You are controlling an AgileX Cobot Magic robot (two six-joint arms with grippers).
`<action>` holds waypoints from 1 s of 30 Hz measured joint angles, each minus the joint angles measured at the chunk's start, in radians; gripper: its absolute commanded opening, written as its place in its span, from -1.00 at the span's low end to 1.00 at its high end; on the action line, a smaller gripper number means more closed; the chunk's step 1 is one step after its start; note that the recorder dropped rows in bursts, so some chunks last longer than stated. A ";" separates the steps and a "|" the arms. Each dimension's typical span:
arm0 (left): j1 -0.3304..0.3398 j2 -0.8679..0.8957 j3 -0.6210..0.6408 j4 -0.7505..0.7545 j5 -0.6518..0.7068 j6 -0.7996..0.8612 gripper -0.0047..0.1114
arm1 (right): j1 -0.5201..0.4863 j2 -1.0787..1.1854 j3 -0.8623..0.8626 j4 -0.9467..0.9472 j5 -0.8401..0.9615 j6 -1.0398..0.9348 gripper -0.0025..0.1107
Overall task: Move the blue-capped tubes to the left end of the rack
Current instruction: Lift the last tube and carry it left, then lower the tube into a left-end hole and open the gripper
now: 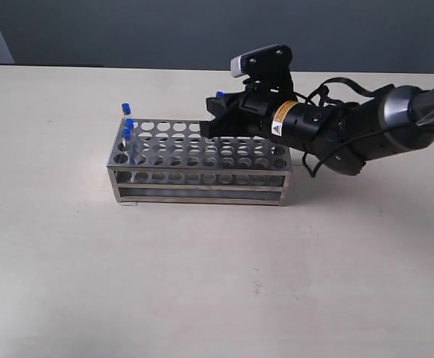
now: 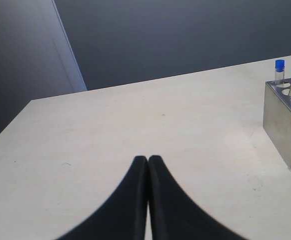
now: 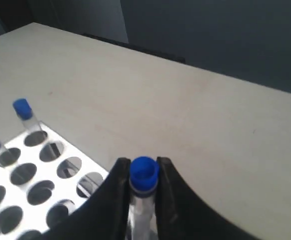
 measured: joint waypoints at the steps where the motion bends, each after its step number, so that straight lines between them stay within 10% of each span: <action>1: 0.000 0.000 0.000 0.000 0.000 0.000 -0.91 | 0.002 -0.014 -0.005 -0.011 -0.002 -0.002 -0.96; 30: 0.000 0.000 0.000 0.000 0.000 0.000 -0.91 | 0.265 -0.019 -0.127 -0.136 0.019 0.005 -0.96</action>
